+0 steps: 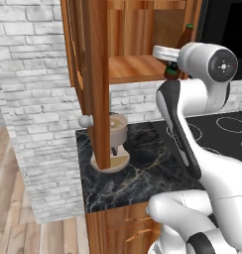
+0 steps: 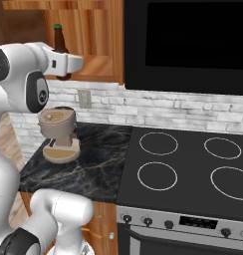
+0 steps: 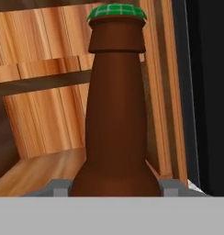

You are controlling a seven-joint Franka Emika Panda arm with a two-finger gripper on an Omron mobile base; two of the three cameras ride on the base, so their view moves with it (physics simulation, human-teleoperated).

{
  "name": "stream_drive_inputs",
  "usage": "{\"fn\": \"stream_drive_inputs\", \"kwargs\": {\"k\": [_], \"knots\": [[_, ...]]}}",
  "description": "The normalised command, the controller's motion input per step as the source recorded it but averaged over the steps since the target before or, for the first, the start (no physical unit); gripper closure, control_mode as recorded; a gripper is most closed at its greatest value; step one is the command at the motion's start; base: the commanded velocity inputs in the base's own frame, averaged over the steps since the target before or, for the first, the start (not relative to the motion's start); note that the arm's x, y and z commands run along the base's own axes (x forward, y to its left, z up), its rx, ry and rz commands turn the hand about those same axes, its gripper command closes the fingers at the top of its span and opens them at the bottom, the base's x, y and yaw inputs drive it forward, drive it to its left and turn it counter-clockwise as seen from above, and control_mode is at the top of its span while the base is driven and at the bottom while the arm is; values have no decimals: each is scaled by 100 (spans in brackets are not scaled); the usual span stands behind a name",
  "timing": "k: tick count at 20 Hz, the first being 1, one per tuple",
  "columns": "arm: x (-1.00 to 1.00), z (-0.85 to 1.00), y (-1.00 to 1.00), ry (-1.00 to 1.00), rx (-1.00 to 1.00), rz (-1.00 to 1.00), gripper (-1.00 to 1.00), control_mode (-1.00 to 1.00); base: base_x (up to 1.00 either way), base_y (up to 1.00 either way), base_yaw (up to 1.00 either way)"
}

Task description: Pick the beer from the counter and place it in the open cabinet.

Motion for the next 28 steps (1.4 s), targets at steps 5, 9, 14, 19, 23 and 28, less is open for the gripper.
{"fn": "stream_drive_inputs", "kwargs": {"k": [5,9,14,19,23,28], "knots": [[24,0,13,0,0,0,100,-100,0,0,0],[24,0,12,0,0,0,100,-100,0,0,0],[17,-1,5,0,0,0,100,-100,0,0,0],[17,-7,1,0,0,0,100,-100,0,0,0],[18,-12,0,0,0,0,100,-100,0,0,0],[23,-11,0,0,0,1,100,-100,0,0,0]]}}
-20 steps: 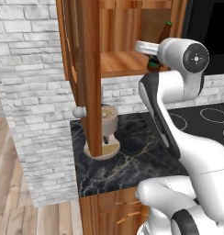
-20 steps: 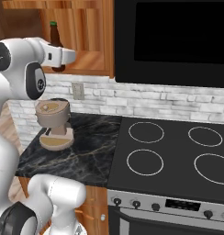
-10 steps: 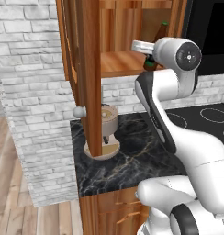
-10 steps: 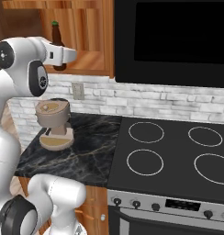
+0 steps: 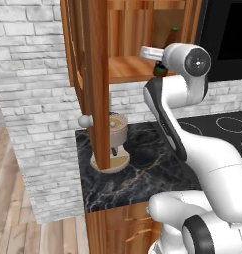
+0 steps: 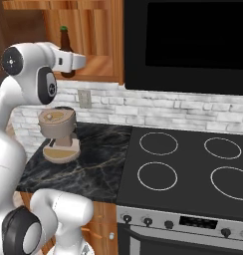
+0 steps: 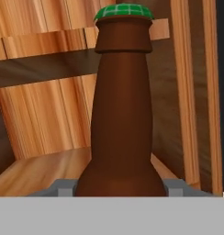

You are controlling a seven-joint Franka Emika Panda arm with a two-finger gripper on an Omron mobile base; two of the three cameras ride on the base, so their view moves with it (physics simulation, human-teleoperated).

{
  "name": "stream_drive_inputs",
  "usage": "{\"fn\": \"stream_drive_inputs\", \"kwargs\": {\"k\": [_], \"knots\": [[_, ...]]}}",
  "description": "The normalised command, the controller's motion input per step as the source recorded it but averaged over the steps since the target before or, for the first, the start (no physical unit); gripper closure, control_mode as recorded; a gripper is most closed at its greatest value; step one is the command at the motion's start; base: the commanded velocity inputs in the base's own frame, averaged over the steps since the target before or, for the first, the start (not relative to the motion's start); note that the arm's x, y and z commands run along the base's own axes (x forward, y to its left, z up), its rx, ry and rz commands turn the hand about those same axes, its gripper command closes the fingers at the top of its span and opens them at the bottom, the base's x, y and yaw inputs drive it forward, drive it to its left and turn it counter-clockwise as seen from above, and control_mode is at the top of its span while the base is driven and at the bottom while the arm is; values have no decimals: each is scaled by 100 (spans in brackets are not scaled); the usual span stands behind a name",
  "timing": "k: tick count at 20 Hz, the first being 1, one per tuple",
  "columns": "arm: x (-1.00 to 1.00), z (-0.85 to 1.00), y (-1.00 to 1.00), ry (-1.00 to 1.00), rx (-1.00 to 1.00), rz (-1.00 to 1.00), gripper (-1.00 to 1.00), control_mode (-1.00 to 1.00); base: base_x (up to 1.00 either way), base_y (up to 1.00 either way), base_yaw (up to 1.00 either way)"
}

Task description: Pick the beer from the counter and place it in the open cabinet.

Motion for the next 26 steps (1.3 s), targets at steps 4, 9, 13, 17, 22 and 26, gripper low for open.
{"fn": "stream_drive_inputs", "kwargs": {"k": [4,9,13,17,22,26], "knots": [[24,-6,0,0,0,2,100,-100,0,0,0],[21,-1,0,0,0,1,100,-100,0,0,0],[21,0,0,0,0,1,100,-100,0,0,0],[21,0,0,0,0,1,100,-100,0,0,0],[23,-2,0,0,0,1,100,-100,0,0,0],[24,-5,1,0,0,1,100,-100,0,0,0]]}}
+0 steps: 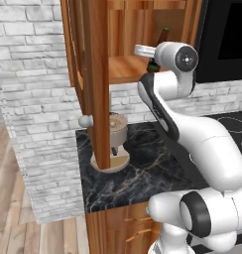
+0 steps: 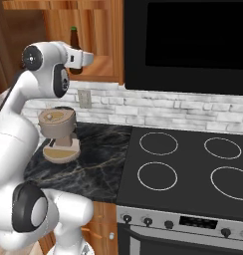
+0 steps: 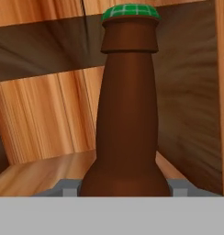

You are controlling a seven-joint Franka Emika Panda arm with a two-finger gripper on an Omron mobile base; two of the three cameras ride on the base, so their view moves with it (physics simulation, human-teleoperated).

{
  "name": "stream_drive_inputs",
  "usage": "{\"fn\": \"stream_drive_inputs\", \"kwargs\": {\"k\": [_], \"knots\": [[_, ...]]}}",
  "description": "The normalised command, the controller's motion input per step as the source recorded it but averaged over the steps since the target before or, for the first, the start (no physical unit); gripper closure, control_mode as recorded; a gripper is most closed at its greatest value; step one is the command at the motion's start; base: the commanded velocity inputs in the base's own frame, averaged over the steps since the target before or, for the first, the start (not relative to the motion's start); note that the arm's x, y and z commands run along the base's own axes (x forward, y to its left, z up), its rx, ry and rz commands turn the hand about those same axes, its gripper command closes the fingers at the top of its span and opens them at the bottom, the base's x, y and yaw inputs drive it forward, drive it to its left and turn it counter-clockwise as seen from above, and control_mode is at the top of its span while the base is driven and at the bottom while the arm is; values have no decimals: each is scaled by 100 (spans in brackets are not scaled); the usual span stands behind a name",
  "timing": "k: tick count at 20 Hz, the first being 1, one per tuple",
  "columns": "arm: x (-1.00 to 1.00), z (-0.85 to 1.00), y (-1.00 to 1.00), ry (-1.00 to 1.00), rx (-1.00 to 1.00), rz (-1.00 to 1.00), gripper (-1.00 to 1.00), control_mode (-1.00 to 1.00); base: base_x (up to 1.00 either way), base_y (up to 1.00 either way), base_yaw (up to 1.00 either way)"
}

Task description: Pick the beer from the counter and place it in the open cabinet.

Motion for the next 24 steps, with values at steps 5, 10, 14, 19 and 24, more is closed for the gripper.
{"fn": "stream_drive_inputs", "kwargs": {"k": [5,10,14,19,24], "knots": [[25,-5,2,0,0,1,100,-100,0,0,0],[25,-2,3,0,0,0,100,-100,0,0,0],[26,0,3,0,0,0,100,-100,0,0,0],[25,-1,2,0,0,1,100,-100,0,0,0],[23,-2,3,0,0,1,100,-100,0,0,0]]}}
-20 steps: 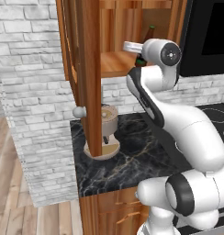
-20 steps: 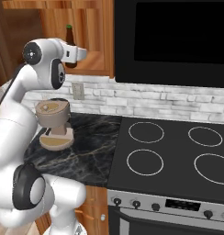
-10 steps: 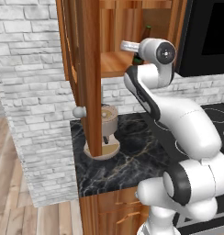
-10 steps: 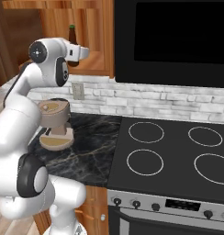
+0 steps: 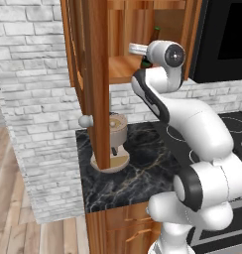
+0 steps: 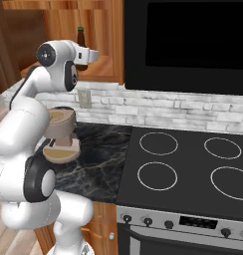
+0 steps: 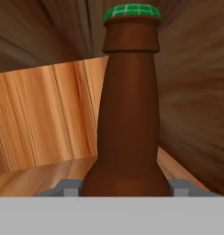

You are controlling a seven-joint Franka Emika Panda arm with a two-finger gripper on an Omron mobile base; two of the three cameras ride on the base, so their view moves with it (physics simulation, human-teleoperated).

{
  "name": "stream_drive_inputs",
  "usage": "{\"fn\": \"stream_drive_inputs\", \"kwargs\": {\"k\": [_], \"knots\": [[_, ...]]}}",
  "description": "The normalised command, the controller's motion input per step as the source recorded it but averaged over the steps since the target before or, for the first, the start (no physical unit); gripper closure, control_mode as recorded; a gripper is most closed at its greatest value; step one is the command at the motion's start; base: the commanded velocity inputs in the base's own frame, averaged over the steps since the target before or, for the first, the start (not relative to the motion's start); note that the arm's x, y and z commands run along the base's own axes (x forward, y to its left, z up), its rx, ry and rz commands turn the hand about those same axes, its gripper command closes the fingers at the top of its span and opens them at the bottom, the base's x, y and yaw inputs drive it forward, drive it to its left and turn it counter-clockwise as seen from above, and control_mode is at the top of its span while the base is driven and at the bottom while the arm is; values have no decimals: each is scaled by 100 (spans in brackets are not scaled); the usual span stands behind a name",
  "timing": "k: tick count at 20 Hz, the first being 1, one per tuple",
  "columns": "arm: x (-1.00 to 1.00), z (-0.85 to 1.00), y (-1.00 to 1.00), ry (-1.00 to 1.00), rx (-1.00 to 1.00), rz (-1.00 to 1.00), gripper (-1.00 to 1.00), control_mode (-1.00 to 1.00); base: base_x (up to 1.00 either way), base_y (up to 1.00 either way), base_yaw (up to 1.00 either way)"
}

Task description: Pick the beer from the counter and place it in the open cabinet.

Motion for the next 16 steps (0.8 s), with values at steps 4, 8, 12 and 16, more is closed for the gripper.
{"fn": "stream_drive_inputs", "kwargs": {"k": [4,8,12,16], "knots": [[22,-10,6,0,0,0,100,-100,0,0,0],[21,-12,8,0,0,0,100,-100,0,0,0],[20,-14,10,0,0,0,100,-100,0,0,0],[21,-14,9,0,0,0,100,-100,0,0,0]]}}
